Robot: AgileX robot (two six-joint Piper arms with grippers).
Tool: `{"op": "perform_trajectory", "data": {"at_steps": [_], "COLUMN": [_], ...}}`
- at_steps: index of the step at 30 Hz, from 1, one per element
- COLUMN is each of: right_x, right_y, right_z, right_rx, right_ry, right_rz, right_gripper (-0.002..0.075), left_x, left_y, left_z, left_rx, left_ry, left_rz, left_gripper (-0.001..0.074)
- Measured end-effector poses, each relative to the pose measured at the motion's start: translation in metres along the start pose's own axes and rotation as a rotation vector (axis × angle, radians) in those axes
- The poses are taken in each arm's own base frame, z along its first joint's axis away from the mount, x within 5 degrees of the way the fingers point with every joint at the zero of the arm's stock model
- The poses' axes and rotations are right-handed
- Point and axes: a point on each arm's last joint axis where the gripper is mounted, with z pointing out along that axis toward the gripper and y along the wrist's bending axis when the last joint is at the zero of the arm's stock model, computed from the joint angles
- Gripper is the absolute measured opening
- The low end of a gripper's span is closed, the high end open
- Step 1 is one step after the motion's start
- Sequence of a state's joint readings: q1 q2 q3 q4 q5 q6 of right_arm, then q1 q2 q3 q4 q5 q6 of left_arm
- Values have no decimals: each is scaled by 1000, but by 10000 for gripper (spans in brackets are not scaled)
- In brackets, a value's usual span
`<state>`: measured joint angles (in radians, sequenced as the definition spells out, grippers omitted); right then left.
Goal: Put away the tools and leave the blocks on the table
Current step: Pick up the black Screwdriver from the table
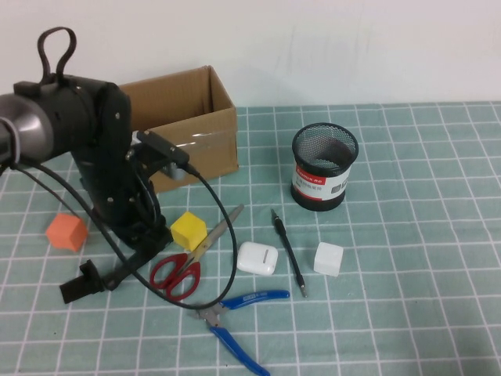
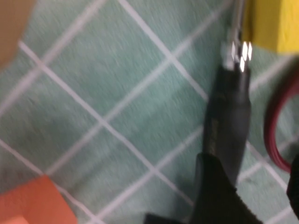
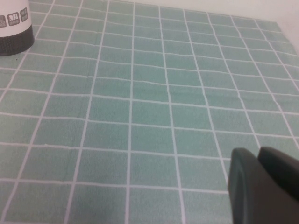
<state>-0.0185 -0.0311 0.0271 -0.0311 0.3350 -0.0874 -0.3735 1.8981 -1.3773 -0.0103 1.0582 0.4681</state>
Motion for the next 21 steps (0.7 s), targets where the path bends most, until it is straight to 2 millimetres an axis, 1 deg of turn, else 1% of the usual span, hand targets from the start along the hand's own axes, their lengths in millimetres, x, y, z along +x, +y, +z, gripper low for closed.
{"op": "perform_trajectory", "data": {"at_steps": [2, 10, 16, 18, 21], "right_x": [0, 0, 0, 0, 0], "right_y": [0, 0, 0, 0, 0], "right_z": [0, 0, 0, 0, 0], "right_rx": [0, 0, 0, 0, 0], "right_ry": [0, 0, 0, 0, 0], "right_rz": [0, 0, 0, 0, 0], "right_gripper": [-6, -6, -6, -6, -6], "left_x": [-2, -7, -11, -12, -13], "left_y": [1, 5, 7, 7, 8], "left_z": [1, 23, 35, 35, 36], "left_rx": [-12, -9, -14, -18, -23], "left_ry": [-19, 2, -8, -16, -27], "left_rz": [1, 8, 8, 8, 8], "left_gripper": [307, 312, 311, 305, 262]}}
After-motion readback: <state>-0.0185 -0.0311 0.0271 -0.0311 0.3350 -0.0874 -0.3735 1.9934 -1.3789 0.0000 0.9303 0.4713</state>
